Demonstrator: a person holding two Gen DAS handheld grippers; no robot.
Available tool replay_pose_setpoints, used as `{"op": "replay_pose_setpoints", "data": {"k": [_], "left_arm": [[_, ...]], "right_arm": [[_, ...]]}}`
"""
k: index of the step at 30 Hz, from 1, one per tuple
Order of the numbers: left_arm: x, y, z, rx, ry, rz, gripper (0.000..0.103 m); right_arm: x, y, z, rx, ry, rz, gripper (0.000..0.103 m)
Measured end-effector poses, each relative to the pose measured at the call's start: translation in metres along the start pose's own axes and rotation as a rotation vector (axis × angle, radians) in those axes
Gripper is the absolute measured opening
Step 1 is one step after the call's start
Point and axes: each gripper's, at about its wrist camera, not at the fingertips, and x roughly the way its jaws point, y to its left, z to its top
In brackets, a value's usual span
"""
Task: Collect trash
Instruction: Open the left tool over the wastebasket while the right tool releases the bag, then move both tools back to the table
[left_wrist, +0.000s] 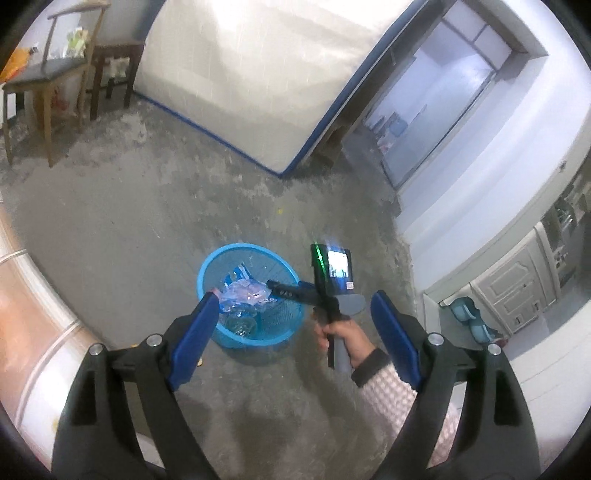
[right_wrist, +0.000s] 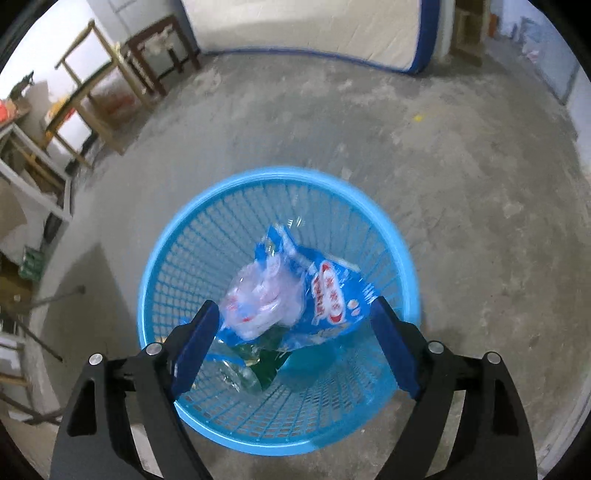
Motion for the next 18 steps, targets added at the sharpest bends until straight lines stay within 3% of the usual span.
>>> {"op": "replay_pose_setpoints", "data": {"k": [5,7,12,18], "left_arm": [[-0.066,0.010,-0.034,-0.004,-0.050,0.015,0.082],[-0.094,0.017,-0.051,-0.013,-0.074,0.040,0.082],[-0.159,0.034,-0.089,-0.030,-0.154,0.123,0.082],[-0.222,0.052,-0.133,-0.081,-0.273,0.262,0.083]], "right_arm": [[-0.024,0.003,-0.005,0.015,-0.038,-0.045,0.034],[-0.031,0.007,-0.008,0.023,-0.041,-0.040,0.026],[-0.061,0.028,-0.016,-0.001,-0.084,-0.013,0.025],[-0.137,0.075,-0.037,-0.064,-0.180,0.062,0.025]]}}
